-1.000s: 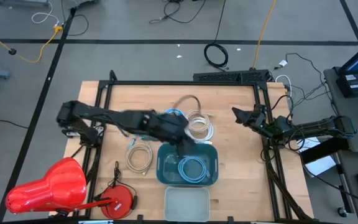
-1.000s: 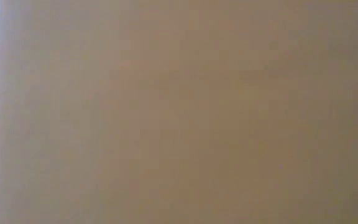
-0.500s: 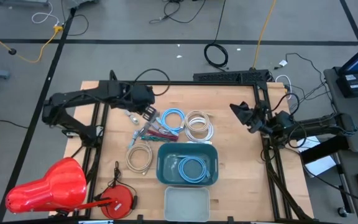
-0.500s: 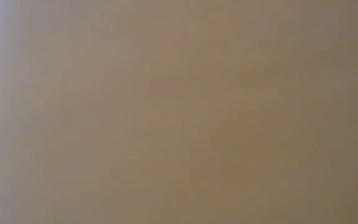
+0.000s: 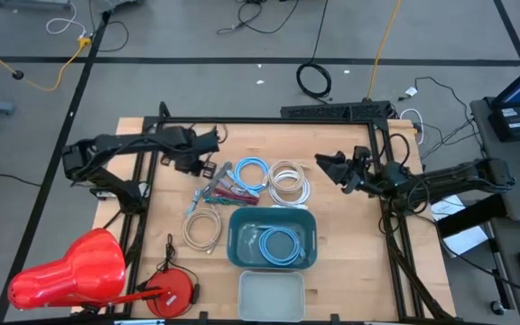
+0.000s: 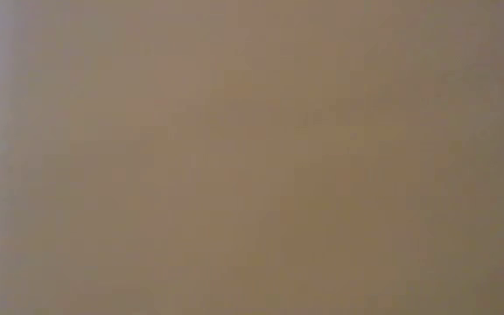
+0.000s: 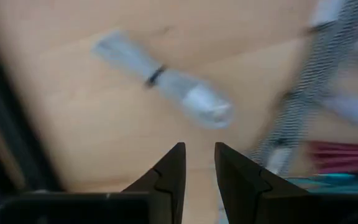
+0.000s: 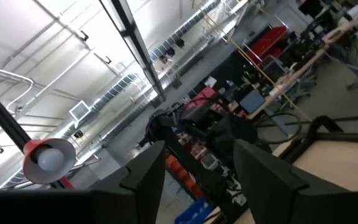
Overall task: Pick & Place USB Port
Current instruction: Put the top white USB cable into the gray bin
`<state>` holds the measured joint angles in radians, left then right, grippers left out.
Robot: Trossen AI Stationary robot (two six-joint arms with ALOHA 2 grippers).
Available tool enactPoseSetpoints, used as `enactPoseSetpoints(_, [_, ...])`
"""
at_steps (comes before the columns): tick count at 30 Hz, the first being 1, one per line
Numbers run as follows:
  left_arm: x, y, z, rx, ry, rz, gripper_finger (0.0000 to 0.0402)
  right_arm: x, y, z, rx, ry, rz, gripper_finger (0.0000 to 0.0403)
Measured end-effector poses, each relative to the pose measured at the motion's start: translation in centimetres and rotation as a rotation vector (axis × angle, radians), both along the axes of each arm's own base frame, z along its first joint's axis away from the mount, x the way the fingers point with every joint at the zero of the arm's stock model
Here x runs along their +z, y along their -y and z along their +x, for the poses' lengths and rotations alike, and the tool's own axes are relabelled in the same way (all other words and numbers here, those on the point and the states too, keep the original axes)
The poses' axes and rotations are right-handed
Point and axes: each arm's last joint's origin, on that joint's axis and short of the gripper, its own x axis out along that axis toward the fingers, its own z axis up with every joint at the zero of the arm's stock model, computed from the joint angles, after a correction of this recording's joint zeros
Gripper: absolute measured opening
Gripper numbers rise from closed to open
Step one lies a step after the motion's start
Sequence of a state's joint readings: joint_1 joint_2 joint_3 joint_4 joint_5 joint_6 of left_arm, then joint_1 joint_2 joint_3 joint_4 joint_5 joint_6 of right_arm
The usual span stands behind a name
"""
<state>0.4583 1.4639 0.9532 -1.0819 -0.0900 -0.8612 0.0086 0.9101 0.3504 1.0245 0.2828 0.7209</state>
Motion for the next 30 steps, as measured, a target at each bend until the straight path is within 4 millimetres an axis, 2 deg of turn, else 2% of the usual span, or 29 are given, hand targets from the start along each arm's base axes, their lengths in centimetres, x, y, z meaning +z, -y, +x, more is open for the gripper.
enactPoseSetpoints(5, [-1.0,-0.1,-0.8,0.126,-0.013,0.009,0.0088,0.2,-0.1,-0.1,0.026,0.014,-0.008,0.0186])
enactPoseSetpoints(14, [-2.3,-1.1,-0.8,0.318,0.090,0.076,0.0088,0.4,0.3,-0.4,0.008,0.032,0.002,0.0187])
enactPoseSetpoints(22, [-2.9,-2.6,-2.2,0.416,0.082,0.054,0.0090,0.4,0.0,-0.3,0.124,0.026,-0.045,0.0183])
enactPoseSetpoints(25, [-3.2,-2.9,-2.4,0.445,0.093,0.046,0.0111,0.3,-0.1,-0.2,0.153,0.019,-0.044,0.0185])
enactPoseSetpoints(30, [-3.6,-3.2,-2.9,0.479,0.091,0.043,0.0176,0.4,-0.2,-0.2,0.161,0.019,-0.046,0.0187])
